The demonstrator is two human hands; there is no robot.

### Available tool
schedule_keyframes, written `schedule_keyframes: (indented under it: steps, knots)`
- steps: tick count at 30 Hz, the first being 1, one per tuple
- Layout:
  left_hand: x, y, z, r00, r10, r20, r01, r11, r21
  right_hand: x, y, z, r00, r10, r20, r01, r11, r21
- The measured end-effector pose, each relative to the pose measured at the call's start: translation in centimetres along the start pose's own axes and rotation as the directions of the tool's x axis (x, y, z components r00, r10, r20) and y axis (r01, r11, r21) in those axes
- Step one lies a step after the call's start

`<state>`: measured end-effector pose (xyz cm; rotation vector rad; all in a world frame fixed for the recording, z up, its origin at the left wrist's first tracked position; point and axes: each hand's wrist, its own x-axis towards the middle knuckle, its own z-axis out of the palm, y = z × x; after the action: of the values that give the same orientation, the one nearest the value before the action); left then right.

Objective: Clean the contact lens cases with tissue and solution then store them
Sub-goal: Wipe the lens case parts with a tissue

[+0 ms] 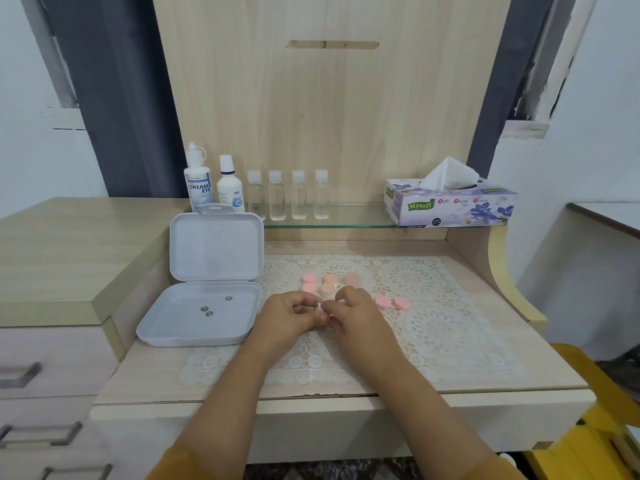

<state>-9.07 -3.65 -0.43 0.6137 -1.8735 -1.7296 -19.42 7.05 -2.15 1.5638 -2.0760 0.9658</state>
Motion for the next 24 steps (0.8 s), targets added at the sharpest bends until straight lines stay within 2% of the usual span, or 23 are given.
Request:
schedule_keyframes:
  steps: [4, 7, 10, 13, 15, 17, 19, 24]
  knots:
    - [-0.1, 0.1, 0.0, 0.999, 0.027, 0.022, -0.027, 1.000, 0.004, 0.3, 0.2, 0.1, 0.997, 0.020, 0.074, -0.022, 1.000, 0.016]
    - [-0.2, 0.3, -0.1, 0.999, 0.045, -0.006, -0.045, 0.998, -0.032, 0.2, 0.1, -1.0, 0.979, 0.170, 0.108, -0.193, 0.945, 0.263]
    - [-0.1, 0.5, -0.1, 0.997, 0.057, -0.053, -0.059, 0.998, -0.037, 0.0, 0.1, -1.8, 0.941, 0.337, -0.033, -0.286, 0.843, 0.456]
    - [-0.2, 0.6, 0.0, 0.998, 0.048, -0.050, -0.051, 0.998, -0.049, 0.2, 0.3, -1.8, 0.897, 0.426, -0.117, -0.321, 0.812, 0.488]
    - [-0.2, 0.7, 0.1, 0.998, 0.041, -0.045, -0.044, 0.997, -0.057, 0.1, 0.2, -1.6, 0.917, 0.374, -0.139, -0.289, 0.863, 0.415]
    - [-0.2, 0.7, 0.1, 0.998, 0.035, -0.043, -0.038, 0.997, -0.073, 0.1, 0.1, -1.3, 0.954, 0.249, -0.165, -0.189, 0.931, 0.312]
    - [-0.3, 0.7, 0.1, 0.999, 0.035, -0.038, -0.039, 0.995, -0.092, 0.1, 0.0, -0.8, 0.984, 0.118, -0.135, -0.082, 0.966, 0.244]
    - [-0.3, 0.6, 0.0, 0.998, 0.061, 0.004, -0.061, 0.994, -0.090, -0.1, 0.2, -0.2, 0.999, 0.044, -0.025, -0.038, 0.979, 0.202]
